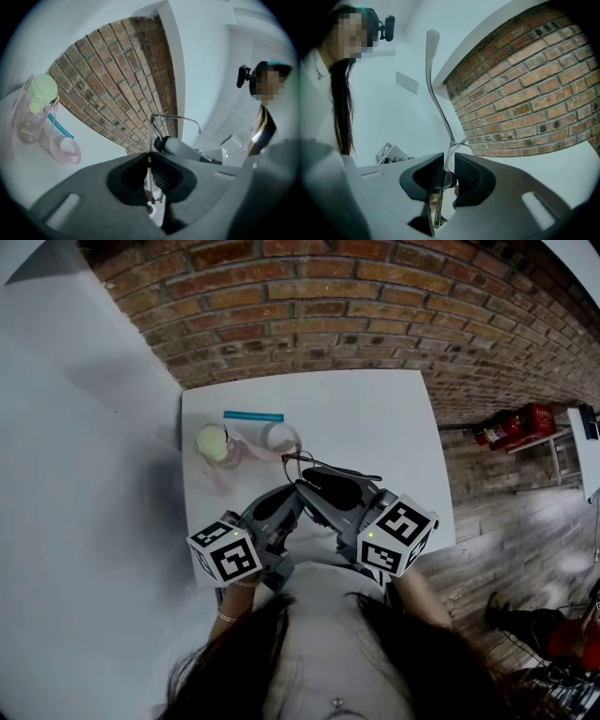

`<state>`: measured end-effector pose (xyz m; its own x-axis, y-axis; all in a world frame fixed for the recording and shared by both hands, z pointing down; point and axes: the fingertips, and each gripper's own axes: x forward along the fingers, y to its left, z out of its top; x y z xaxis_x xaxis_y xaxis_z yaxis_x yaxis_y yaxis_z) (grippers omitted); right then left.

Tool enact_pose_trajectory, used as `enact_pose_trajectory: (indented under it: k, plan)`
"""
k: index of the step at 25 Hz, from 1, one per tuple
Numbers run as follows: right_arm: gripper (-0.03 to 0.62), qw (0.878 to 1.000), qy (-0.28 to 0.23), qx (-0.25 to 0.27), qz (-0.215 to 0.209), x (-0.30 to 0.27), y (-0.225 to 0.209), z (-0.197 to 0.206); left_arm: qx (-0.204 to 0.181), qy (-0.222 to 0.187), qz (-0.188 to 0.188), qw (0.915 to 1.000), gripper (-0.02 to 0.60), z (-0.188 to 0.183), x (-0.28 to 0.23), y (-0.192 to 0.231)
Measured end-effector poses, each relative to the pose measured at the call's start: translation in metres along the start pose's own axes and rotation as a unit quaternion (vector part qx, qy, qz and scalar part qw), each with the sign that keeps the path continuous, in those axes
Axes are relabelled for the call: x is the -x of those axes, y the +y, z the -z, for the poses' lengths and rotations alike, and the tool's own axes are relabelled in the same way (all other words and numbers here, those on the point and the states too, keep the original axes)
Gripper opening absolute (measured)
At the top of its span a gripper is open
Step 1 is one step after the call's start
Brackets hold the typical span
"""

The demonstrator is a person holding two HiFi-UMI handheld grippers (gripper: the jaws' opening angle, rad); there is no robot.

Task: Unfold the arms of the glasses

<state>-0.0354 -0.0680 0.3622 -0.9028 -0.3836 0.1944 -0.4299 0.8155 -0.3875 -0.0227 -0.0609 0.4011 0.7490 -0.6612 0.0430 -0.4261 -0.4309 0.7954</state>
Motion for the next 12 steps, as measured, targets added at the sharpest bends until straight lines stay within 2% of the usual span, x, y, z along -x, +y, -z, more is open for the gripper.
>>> enact_pose_trajectory:
  k: [6,12]
  plan:
    - [0.061,1.000,0.002,-0.017,0.001,-0.0023,-0.0013,0.0044,-0.052,-0.003,-0.026,0.9983,0.021,-0.0016,0.0003,0.0009]
    - [0.040,1.000,0.000,-0.006,0.005,-0.0037,0.0008,0.0034,-0.053,-0.005,-0.026,0.9983,0.021,-0.0017,0.0004,0.0015]
